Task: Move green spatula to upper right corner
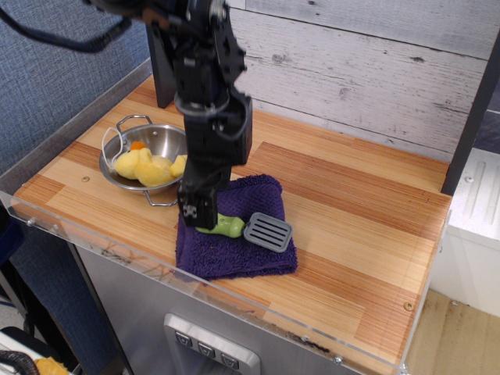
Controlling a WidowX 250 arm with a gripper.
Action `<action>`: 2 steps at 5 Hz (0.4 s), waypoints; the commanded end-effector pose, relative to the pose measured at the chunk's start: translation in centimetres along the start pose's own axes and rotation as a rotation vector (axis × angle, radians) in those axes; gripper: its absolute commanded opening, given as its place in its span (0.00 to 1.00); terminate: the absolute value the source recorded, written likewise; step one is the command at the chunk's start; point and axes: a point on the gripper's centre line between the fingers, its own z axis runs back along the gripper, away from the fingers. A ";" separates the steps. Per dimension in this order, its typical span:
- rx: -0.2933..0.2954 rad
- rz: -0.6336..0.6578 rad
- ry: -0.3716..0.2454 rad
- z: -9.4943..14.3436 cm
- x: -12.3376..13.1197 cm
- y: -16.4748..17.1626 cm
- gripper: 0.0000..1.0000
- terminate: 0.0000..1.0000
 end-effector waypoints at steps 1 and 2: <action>0.022 -0.057 0.017 -0.7 0.0 -0.9 1.00 0.00; 0.027 -0.088 0.026 -0.8 0.2 -1.2 1.00 0.00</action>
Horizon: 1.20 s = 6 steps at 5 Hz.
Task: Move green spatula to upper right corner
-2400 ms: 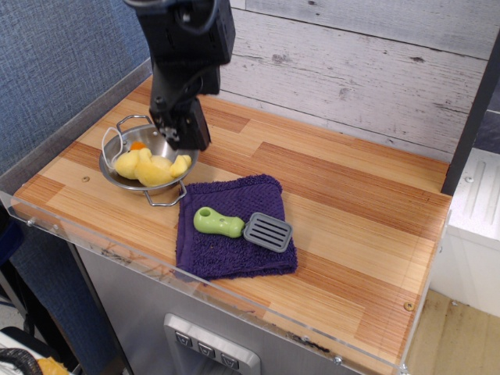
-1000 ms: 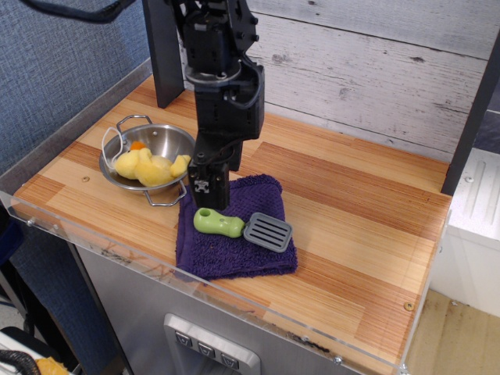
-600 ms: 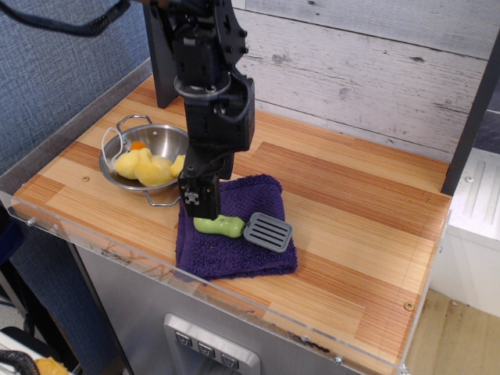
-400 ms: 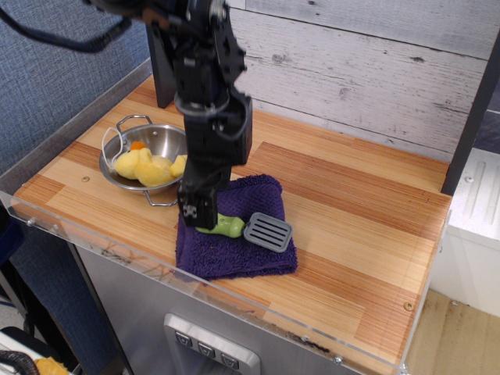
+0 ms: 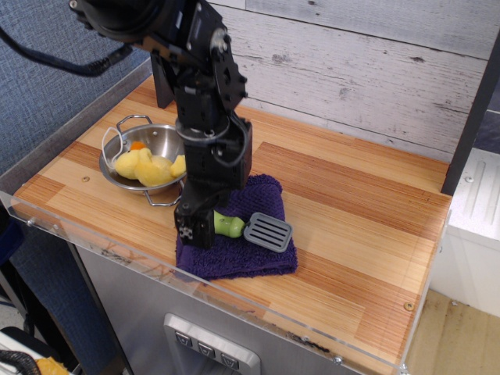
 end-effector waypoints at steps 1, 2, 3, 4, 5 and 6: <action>0.031 -0.040 0.015 0.1 0.3 -0.5 0.00 0.00; 0.038 -0.038 0.009 0.3 0.2 -0.6 0.00 0.00; 0.041 -0.030 -0.008 0.9 0.2 -0.6 0.00 0.00; 0.036 0.005 -0.026 2.9 -0.3 -0.2 0.00 0.00; 0.027 0.035 -0.016 5.4 -0.8 0.1 0.00 0.00; 0.047 0.056 -0.017 7.2 -1.1 0.8 0.00 0.00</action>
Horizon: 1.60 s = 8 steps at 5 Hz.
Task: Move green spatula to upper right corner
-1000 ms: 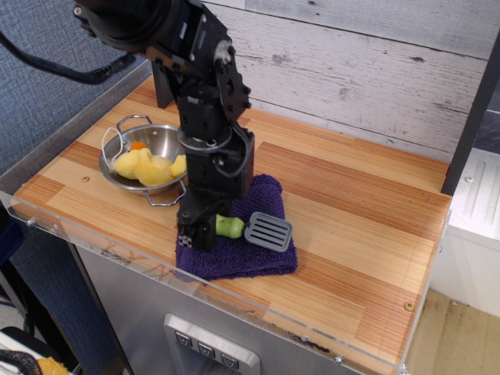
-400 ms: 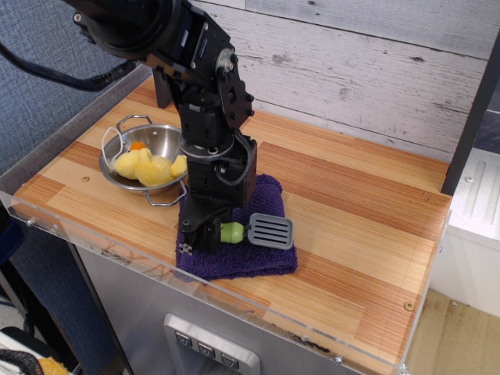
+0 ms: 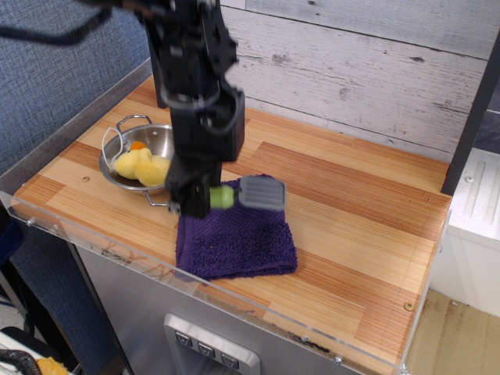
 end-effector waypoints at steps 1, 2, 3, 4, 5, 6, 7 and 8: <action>0.069 0.005 -0.033 2.8 1.0 2.3 0.00 0.00; 0.048 -0.023 -0.069 2.1 4.1 4.0 0.00 0.00; 0.041 -0.026 -0.100 2.1 6.6 5.6 0.00 0.00; 0.028 -0.038 -0.111 1.4 9.1 6.9 0.00 0.00; 0.002 -0.032 -0.090 -0.5 10.2 7.8 0.00 0.00; -0.011 -0.028 -0.073 -2.8 10.7 8.4 0.00 0.00; -0.012 -0.016 -0.069 -4.6 11.4 9.4 0.00 0.00; -0.009 -0.021 -0.069 -5.4 12.1 10.0 0.00 0.00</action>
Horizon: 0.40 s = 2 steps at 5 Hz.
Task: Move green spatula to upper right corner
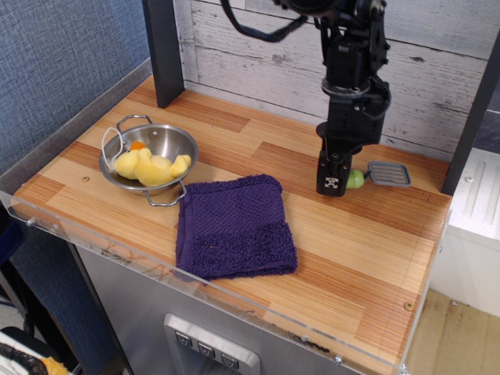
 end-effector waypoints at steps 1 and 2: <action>0.048 -0.012 -0.009 0.5 1.0 1.1 0.00 0.00; 0.038 0.002 -0.007 0.4 0.7 0.9 1.00 0.00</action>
